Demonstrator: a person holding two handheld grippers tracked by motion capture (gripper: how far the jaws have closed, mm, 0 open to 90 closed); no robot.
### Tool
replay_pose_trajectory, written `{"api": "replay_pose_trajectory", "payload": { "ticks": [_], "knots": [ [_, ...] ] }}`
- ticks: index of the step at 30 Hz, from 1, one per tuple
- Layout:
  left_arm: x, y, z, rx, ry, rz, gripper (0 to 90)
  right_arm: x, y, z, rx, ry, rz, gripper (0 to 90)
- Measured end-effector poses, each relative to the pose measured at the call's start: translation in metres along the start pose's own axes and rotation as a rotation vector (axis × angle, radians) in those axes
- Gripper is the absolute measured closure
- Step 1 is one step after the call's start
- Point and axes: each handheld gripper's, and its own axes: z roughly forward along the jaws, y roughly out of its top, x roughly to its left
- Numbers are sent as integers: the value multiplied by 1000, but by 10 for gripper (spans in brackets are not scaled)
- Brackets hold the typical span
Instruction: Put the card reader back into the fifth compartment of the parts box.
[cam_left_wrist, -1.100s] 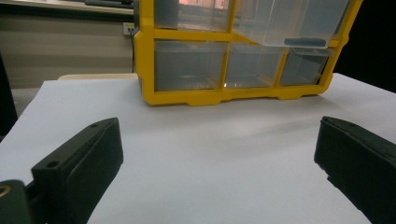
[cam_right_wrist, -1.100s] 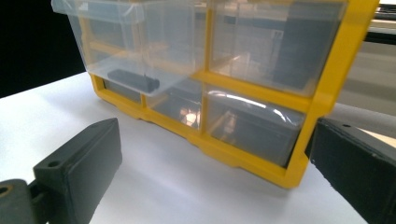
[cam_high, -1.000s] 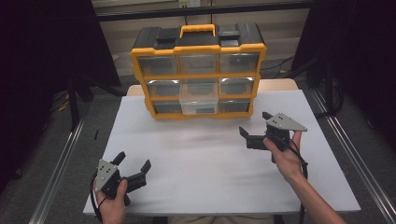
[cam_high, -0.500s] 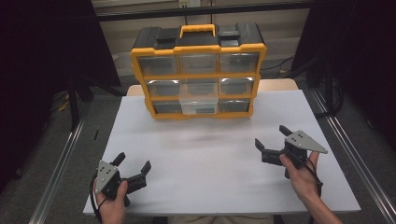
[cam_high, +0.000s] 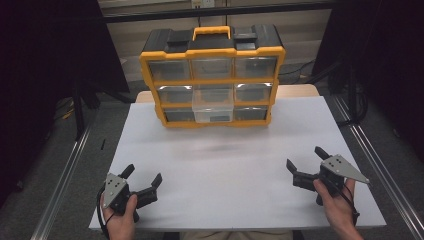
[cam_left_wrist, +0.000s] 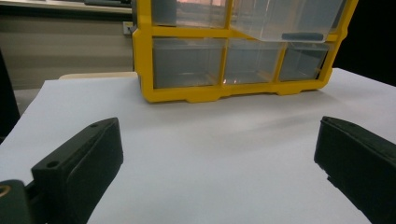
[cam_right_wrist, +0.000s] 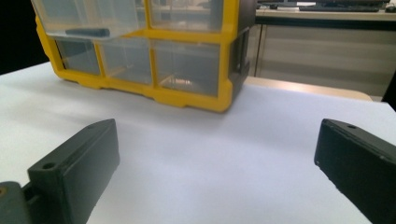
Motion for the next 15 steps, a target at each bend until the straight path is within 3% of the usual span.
{"api": "replay_pose_trajectory", "payload": {
  "ticks": [3,7,11,15],
  "knots": [
    [0,0,0,-1,6,-6,14,-2,-8,-5,15,-18,-5,0],
    [-1,-1,1,6,-2,0,12,-4,-12,-12,-6,-46,-15,0],
    [-4,-3,3,14,-22,3,12,-2,-18,-12,21,-44,-18,0],
    [-3,-3,4,8,-17,-4,12,-4,-16,-9,-1,-43,-10,0]
  ]
}}
